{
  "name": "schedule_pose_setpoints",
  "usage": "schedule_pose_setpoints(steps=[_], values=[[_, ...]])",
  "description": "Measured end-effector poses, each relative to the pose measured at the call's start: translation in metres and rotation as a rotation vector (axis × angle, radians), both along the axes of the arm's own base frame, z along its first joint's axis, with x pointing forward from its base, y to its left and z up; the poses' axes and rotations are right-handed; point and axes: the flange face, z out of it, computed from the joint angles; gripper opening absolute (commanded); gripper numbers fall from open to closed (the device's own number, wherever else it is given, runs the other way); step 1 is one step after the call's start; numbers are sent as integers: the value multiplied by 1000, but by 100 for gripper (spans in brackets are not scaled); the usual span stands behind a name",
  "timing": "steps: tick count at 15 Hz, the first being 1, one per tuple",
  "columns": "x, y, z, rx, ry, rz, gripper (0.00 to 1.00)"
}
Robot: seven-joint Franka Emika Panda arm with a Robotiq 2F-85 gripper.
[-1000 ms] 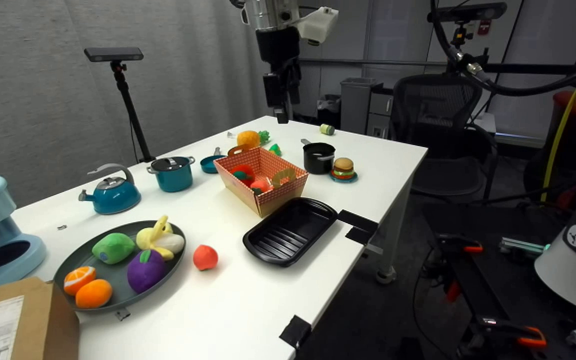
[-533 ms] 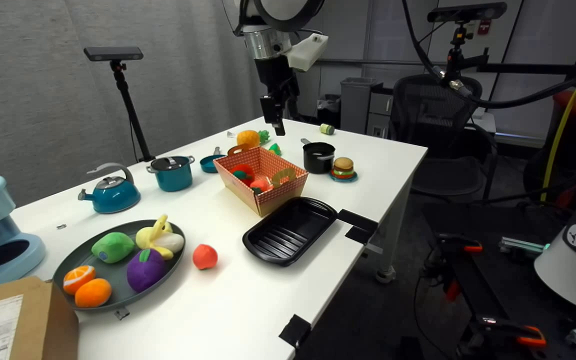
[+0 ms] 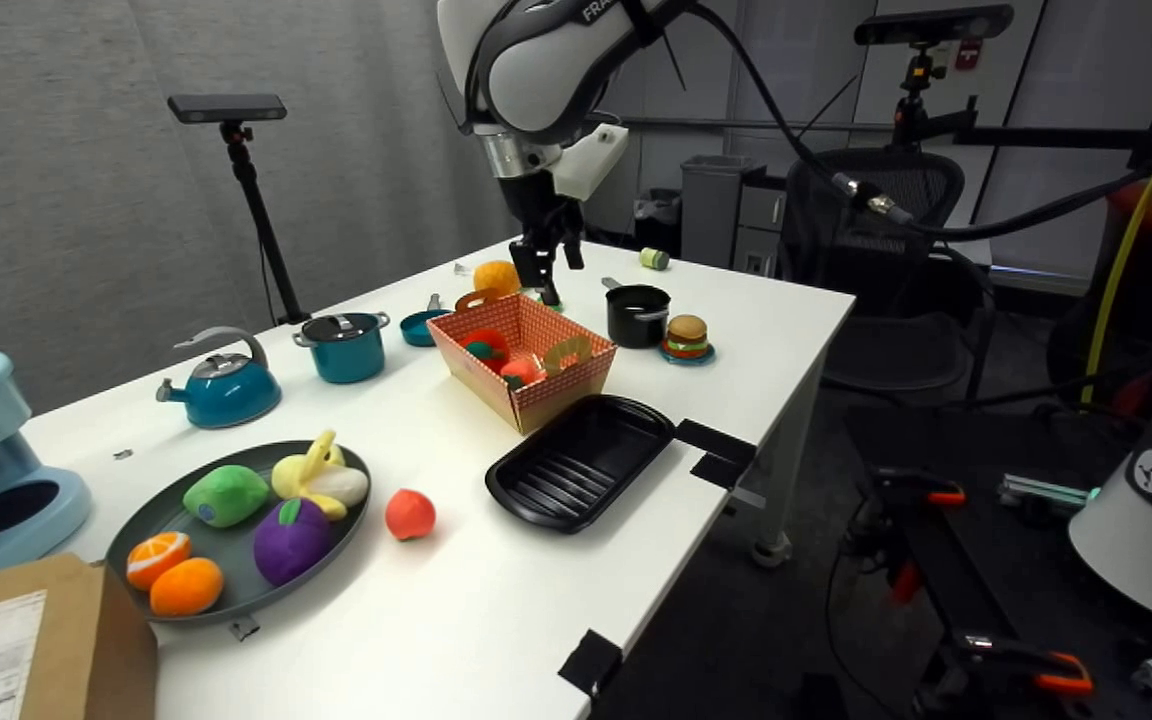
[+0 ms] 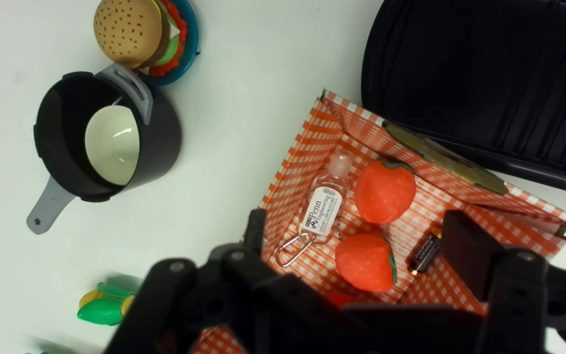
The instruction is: Move the box to the left
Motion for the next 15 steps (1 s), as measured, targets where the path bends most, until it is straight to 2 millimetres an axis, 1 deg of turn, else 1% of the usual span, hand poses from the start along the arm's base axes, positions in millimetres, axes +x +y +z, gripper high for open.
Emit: schedule_pose_setpoints(steps=[3, 5, 7, 9, 12, 15], values=[[19, -2, -14, -8, 1, 28, 87], [32, -2, -22, -13, 1, 58, 91], [45, -4, -29, -18, 1, 86, 99], [54, -10, -35, -22, 6, 108, 100], [62, -25, -46, -18, 40, 129, 100], [66, -39, -65, -3, 90, 146, 100]])
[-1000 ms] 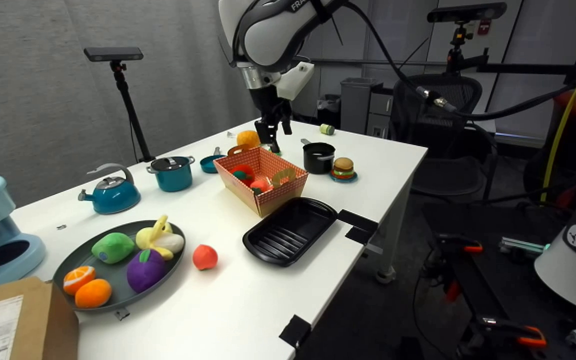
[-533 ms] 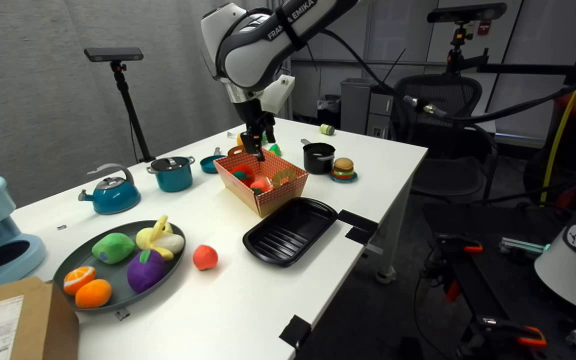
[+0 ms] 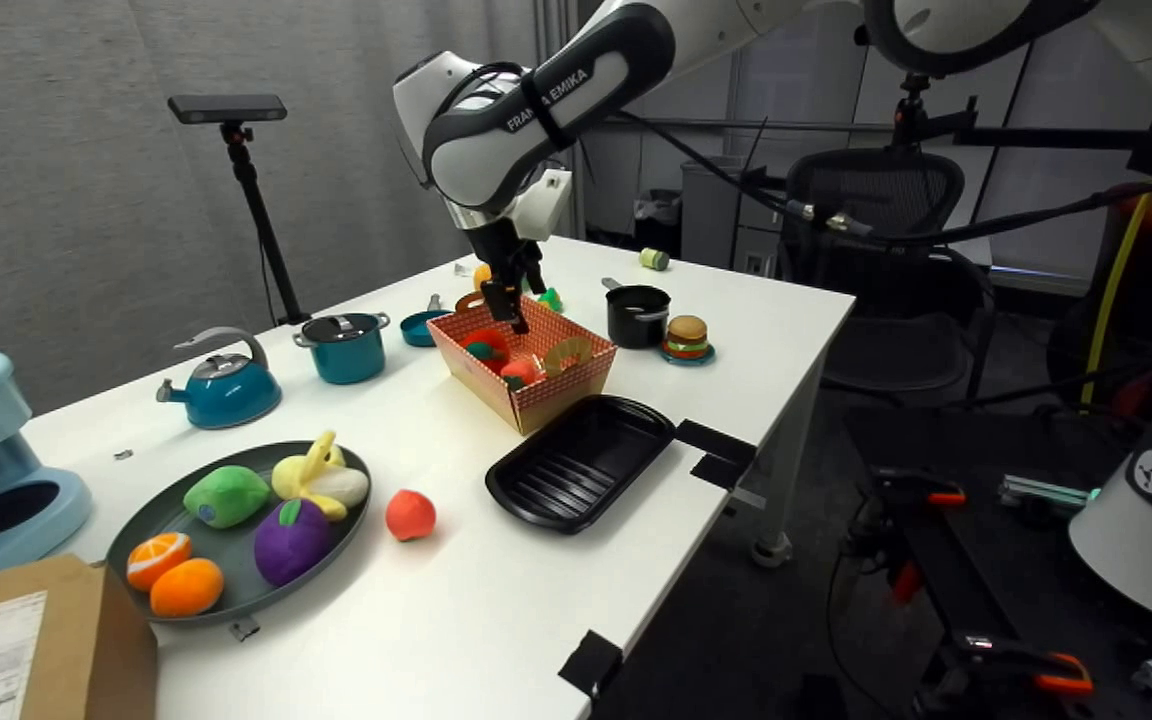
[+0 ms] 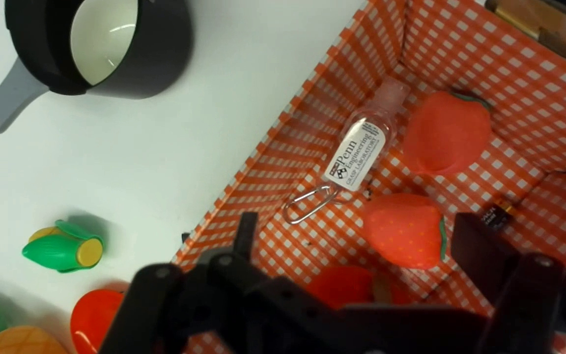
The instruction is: Move the box to the left
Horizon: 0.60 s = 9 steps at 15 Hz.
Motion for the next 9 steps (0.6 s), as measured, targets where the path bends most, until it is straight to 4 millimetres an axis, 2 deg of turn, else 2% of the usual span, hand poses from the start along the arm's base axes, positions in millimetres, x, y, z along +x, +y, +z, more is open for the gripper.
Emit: schedule_pose_setpoints(steps=[3, 9], values=[[5, -4, -22, 20, 50, 20, 100], [19, 7, -54, 57, 128, 82, 100]])
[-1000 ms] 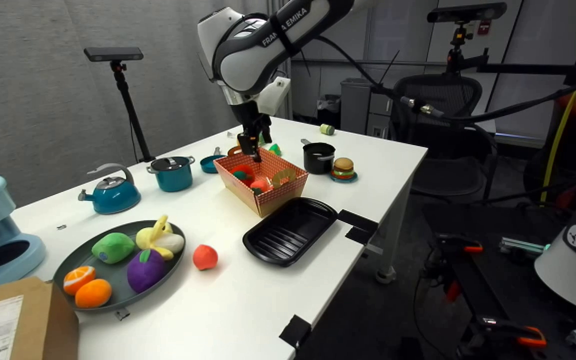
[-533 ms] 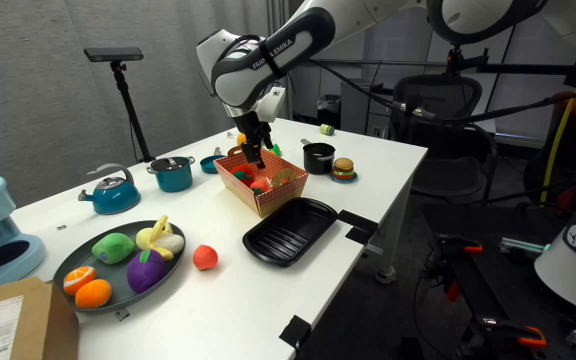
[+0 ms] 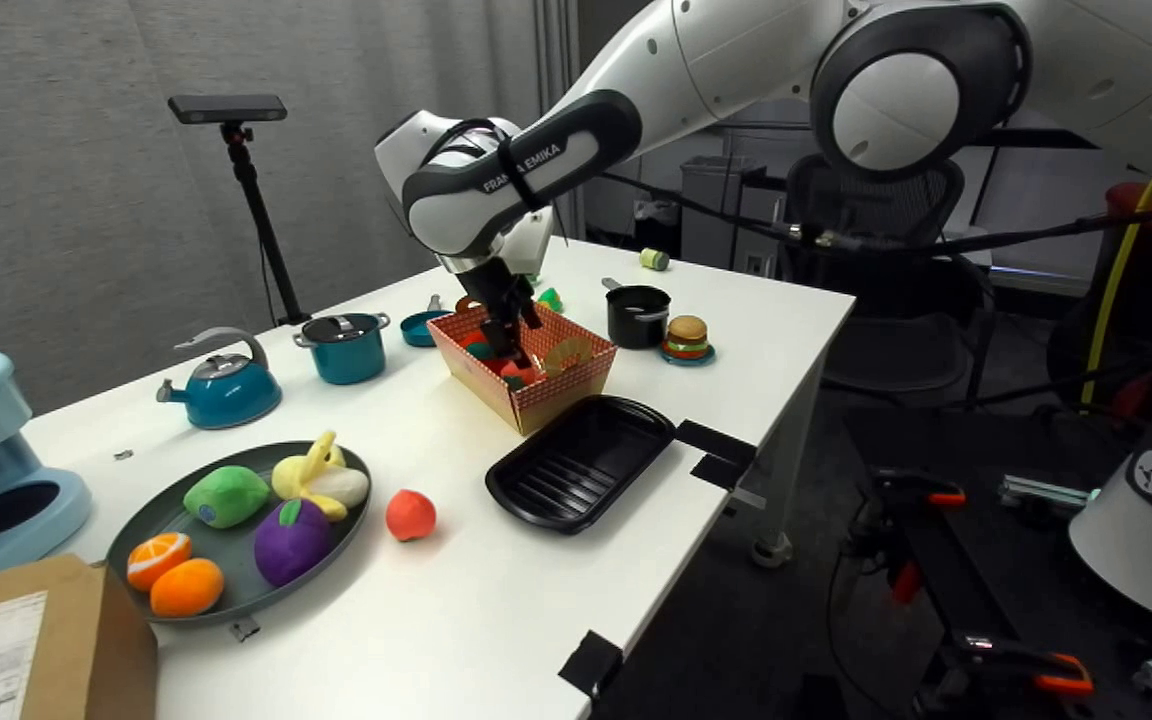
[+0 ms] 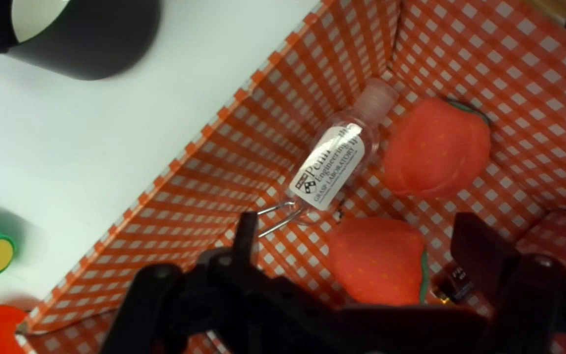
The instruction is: Move the box to the left
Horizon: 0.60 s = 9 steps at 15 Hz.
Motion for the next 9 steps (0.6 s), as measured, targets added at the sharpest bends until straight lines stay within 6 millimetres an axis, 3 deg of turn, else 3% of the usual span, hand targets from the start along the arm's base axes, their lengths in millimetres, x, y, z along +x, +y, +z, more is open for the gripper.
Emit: schedule_pose_setpoints(steps=[9], values=[[10, 5, -1, 56, 6, 43, 100]])
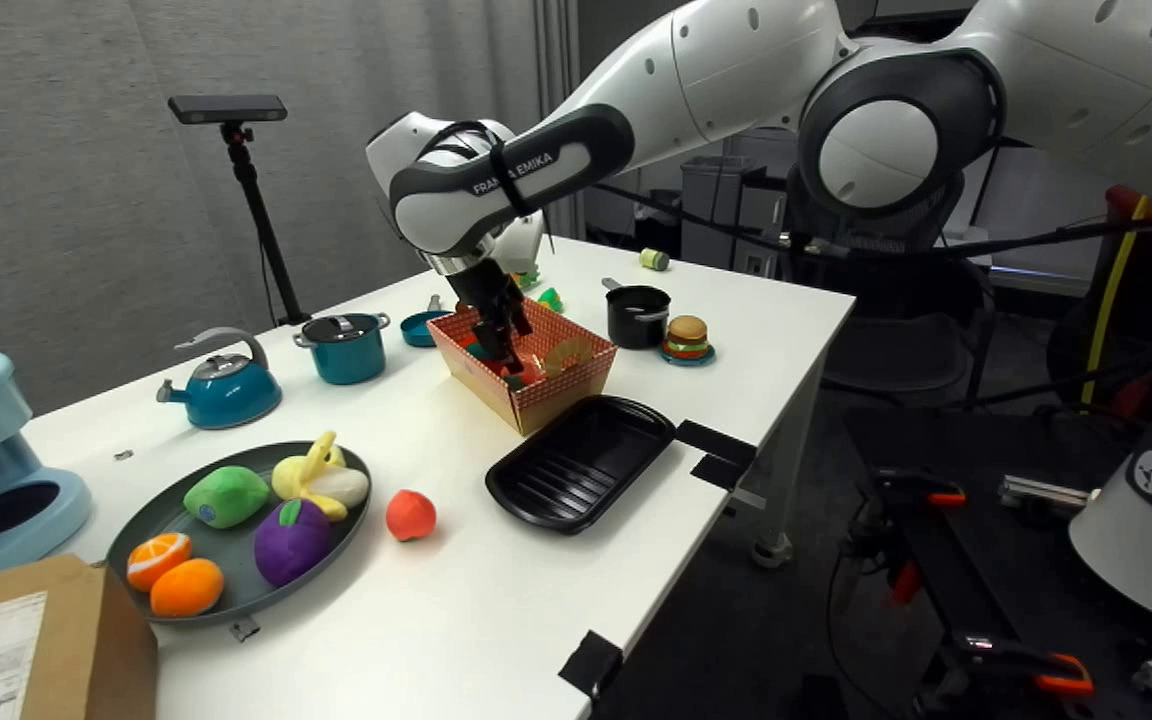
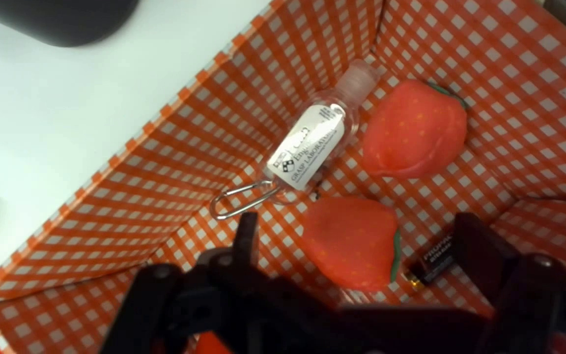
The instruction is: Move the box to the left
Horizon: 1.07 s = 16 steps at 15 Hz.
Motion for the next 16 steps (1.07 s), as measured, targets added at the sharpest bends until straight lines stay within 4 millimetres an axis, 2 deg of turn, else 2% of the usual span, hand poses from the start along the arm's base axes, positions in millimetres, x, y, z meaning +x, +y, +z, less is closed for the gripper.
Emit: schedule_pose_setpoints(steps=[14, 16], values=[[7, 0, -4, 99, -74, -89, 100], [4, -3, -11, 99, -65, -100, 100]])
